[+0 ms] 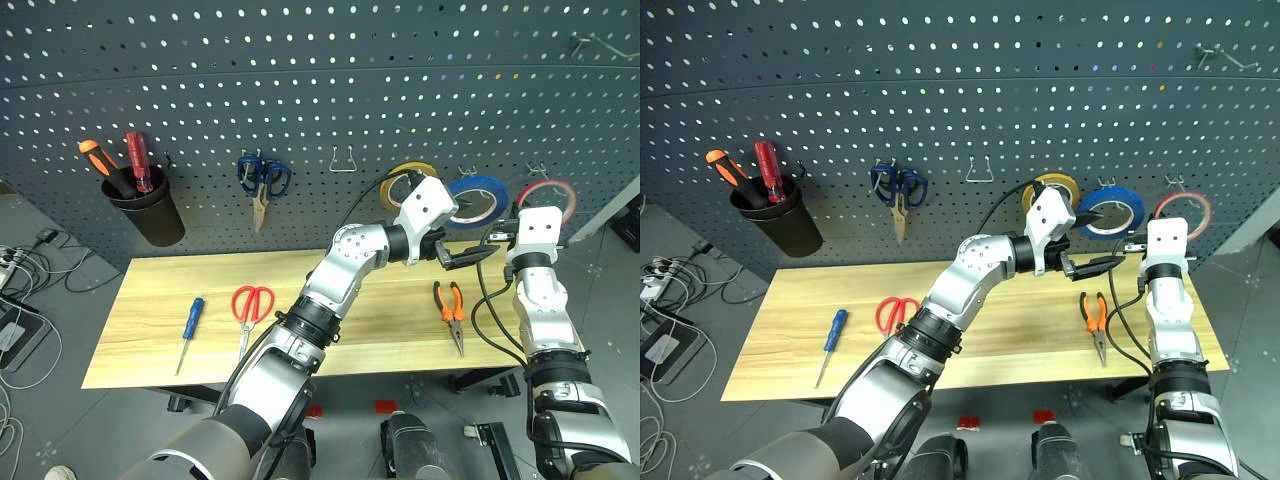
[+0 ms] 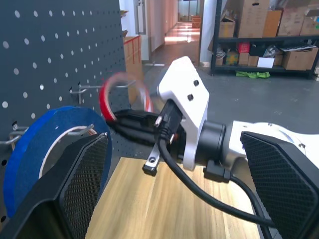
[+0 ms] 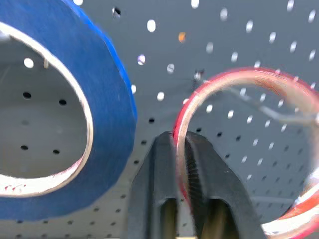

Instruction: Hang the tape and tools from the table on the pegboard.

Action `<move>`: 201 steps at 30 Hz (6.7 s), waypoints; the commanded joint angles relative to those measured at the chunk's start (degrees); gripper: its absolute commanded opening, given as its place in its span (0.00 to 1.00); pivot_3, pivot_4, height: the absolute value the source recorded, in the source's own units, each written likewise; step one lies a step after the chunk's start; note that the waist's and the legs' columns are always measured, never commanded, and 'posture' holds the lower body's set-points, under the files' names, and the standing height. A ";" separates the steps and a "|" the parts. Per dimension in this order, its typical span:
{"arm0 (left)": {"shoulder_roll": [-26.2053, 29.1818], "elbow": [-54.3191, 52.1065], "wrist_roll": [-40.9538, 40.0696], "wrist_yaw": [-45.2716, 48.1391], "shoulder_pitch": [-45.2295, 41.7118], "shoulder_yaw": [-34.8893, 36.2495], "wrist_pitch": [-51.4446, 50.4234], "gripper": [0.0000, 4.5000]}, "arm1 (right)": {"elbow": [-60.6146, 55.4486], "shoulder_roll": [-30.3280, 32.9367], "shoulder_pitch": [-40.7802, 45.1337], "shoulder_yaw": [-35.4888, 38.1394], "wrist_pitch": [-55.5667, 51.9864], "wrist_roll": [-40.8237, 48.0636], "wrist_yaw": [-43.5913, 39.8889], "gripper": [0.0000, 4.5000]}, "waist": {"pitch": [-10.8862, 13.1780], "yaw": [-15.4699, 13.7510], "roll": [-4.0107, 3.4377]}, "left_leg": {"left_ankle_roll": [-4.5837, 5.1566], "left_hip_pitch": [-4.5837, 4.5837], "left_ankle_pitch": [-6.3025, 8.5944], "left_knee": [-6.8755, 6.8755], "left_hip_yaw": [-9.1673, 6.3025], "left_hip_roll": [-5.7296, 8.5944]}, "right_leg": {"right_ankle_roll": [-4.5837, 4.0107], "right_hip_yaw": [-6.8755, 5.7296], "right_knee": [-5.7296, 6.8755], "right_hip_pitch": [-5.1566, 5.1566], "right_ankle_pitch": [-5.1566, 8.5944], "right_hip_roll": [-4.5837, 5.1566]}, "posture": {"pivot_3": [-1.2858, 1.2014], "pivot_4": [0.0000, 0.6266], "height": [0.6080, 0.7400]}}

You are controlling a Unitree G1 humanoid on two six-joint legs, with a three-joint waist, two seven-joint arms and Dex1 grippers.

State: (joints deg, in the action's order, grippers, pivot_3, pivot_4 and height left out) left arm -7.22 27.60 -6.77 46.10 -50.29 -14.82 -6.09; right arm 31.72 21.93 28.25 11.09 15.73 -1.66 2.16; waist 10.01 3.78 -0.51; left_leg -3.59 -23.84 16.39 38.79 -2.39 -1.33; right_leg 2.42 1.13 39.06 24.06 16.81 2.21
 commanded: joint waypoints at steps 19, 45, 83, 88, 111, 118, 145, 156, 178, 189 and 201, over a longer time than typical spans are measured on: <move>3.79 -12.31 0.55 1.36 9.72 -3.54 -3.20 1.00 | -18.36 -1.30 -10.93 2.21 -8.46 1.39 1.52 0.99 | -0.27 0.04 -0.04 | 0.05 0.07 0.02 0.02 0.07 -0.03 | 0.00 0.12 0.09 -0.03 0.00 -0.02 | 0.49 0.26 1.00; 21.84 -28.97 6.07 -3.37 33.90 -4.68 -7.28 1.00 | -45.14 -10.25 -17.81 -8.44 -62.92 3.38 -4.95 0.99 | 4.92 -0.82 0.72 | 1.06 1.06 0.60 0.12 -0.25 -0.07 | -0.04 0.43 0.06 -0.89 0.10 -0.10 | 0.51 0.57 1.00; 21.50 -40.24 -0.07 -9.24 36.89 -1.98 -20.64 1.00 | -34.85 -7.34 -8.38 -3.93 -68.61 4.64 -5.73 0.81 | 12.05 -2.14 1.16 | 0.97 0.90 0.56 0.05 -0.41 -0.26 | -0.02 0.27 0.17 -0.71 0.10 -0.05 | 0.55 0.69 1.00; 21.35 -40.33 -0.50 -8.92 36.85 -2.57 -20.62 1.00 | -34.00 -7.23 -8.06 -3.79 -67.46 4.50 -5.49 0.65 | 12.05 -2.15 1.16 | 0.94 0.89 0.54 0.01 -0.42 -0.28 | -0.02 0.25 0.11 -0.71 0.10 -0.05 | 0.55 0.68 1.00; 22.28 -57.51 -12.07 -12.51 40.64 6.50 -29.36 1.00 | -53.36 -6.97 -13.70 -12.24 -61.31 9.71 -16.96 0.65 | 10.18 -2.37 1.06 | -0.06 -0.13 -0.01 0.01 -0.57 -0.30 | 0.03 -0.19 0.14 0.13 0.03 0.06 | 0.55 0.38 1.00; 20.81 -62.39 -15.61 -18.62 42.49 11.82 -32.58 1.00 | -53.15 -11.88 -7.11 -14.63 -50.53 9.35 -16.99 0.65 | 6.68 -2.94 1.23 | -0.10 -0.13 -0.03 -0.04 -0.56 -0.20 | 0.03 -0.27 0.02 0.10 0.03 0.02 | 0.56 0.27 1.00; 18.27 -48.85 -8.69 -28.58 23.93 14.26 -19.42 1.00 | -16.20 -18.64 25.79 -10.45 -2.75 0.29 -2.60 0.65 | 1.97 -6.98 1.74 | -0.17 -0.01 -0.07 0.03 -0.43 -0.11 | -0.12 -0.25 0.09 0.05 -0.06 -0.13 | 0.60 0.20 1.00; 15.60 -40.41 -6.94 -28.99 18.30 13.41 -14.44 1.00 | -8.91 -22.20 24.49 -9.62 2.04 1.48 0.82 0.65 | 1.97 -7.14 1.74 | -0.18 -0.01 -0.08 0.08 -0.41 -0.13 | -0.13 -0.24 0.51 0.10 -0.06 -0.14 | 0.62 0.20 1.00; 17.46 -43.59 -7.07 -28.21 20.45 12.69 -16.88 1.00 | -0.18 -23.27 24.63 -8.63 4.15 2.28 0.31 0.99 | 1.96 -8.36 1.73 | -0.21 0.08 -0.11 0.17 -0.39 -0.11 | -0.14 -0.19 0.82 0.13 -0.05 -0.15 | 0.63 0.23 1.00; 17.66 -46.06 -7.69 -28.15 23.35 12.52 -18.25 1.00 | -14.08 -21.58 15.93 -9.63 -4.09 5.13 -4.67 0.99 | 1.97 -8.38 1.73 | -0.21 0.09 -0.12 0.17 -0.39 -0.11 | -0.14 -0.17 0.84 0.12 -0.05 -0.15 | 0.62 0.26 1.00; 18.62 -51.36 -8.92 -27.48 29.06 12.05 -21.99 1.00 | -35.82 -20.01 3.02 -10.40 -19.16 8.81 -7.84 0.99 | 1.97 -8.33 1.73 | -0.19 0.11 -0.11 0.16 -0.44 -0.13 | -0.15 -0.17 0.83 0.11 -0.05 -0.17 | 0.60 0.29 1.00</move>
State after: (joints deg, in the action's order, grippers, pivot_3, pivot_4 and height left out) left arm 11.13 -20.62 -15.15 18.23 -21.55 -2.12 -28.18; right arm 0.45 1.44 31.63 0.96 -2.27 5.89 -4.54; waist 11.98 -4.55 1.22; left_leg -3.79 -23.73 16.28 38.95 -2.82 -1.46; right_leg 2.28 0.96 39.88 24.17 16.76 2.03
